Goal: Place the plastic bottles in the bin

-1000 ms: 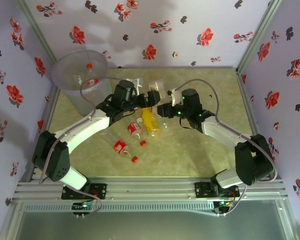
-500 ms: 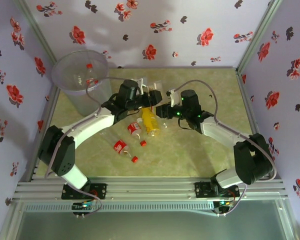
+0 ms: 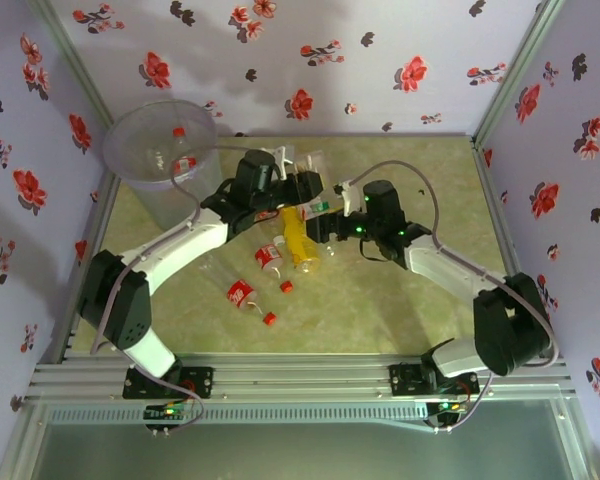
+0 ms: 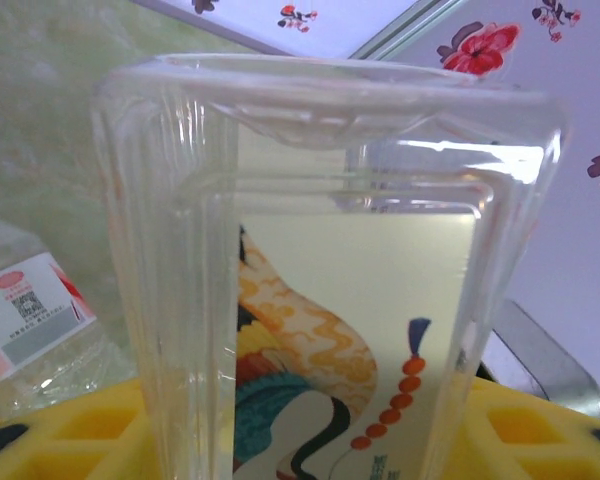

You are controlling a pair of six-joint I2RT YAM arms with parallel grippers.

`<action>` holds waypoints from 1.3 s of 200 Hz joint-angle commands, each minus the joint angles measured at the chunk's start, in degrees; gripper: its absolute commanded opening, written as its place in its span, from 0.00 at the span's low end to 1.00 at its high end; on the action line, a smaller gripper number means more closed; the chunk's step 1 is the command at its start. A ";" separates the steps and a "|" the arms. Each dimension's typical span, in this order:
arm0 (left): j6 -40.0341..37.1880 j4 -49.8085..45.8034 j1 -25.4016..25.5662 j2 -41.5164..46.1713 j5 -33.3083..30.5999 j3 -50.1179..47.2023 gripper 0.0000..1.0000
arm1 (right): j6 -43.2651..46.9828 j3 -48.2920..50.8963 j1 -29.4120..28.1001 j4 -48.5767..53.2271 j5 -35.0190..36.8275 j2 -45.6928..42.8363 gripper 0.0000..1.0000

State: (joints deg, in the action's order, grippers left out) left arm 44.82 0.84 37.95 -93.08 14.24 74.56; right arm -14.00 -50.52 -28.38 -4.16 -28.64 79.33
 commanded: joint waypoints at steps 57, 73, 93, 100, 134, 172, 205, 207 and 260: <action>-14.82 -22.07 -12.09 2.02 0.70 23.29 0.37 | -3.26 6.45 6.69 9.03 10.29 -18.55 0.99; -16.64 -26.02 -15.79 2.05 0.69 28.53 0.35 | -3.94 7.61 7.64 10.63 13.11 -20.48 0.99; -18.53 -29.82 -21.21 2.42 0.63 33.98 0.32 | -5.15 8.32 8.92 12.86 15.89 -21.94 0.99; -18.85 -30.33 -23.27 2.86 0.69 35.02 0.29 | -5.35 8.55 9.32 13.53 16.44 -22.40 0.99; -18.98 -31.80 -34.66 4.31 0.51 36.78 0.17 | -5.63 8.62 10.01 15.40 17.79 -22.81 0.99; -20.26 -32.93 -42.31 2.72 0.28 34.63 0.07 | -7.18 9.39 10.10 14.76 18.08 -22.86 0.99; -21.16 -31.00 -42.48 0.99 0.35 29.63 0.00 | -7.06 9.31 10.10 14.81 18.28 -22.64 0.99; -21.17 -30.75 -42.54 0.86 0.35 29.31 0.00 | -7.02 9.30 10.06 14.87 18.27 -22.66 0.99; -21.88 -30.98 -41.62 -4.35 0.56 26.00 0.00 | -6.39 9.12 10.14 15.80 19.06 -24.17 0.99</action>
State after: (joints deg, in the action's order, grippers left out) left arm 25.04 -30.52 -4.60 -95.55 14.02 101.78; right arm -20.16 -41.89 -18.63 10.98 -11.29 56.51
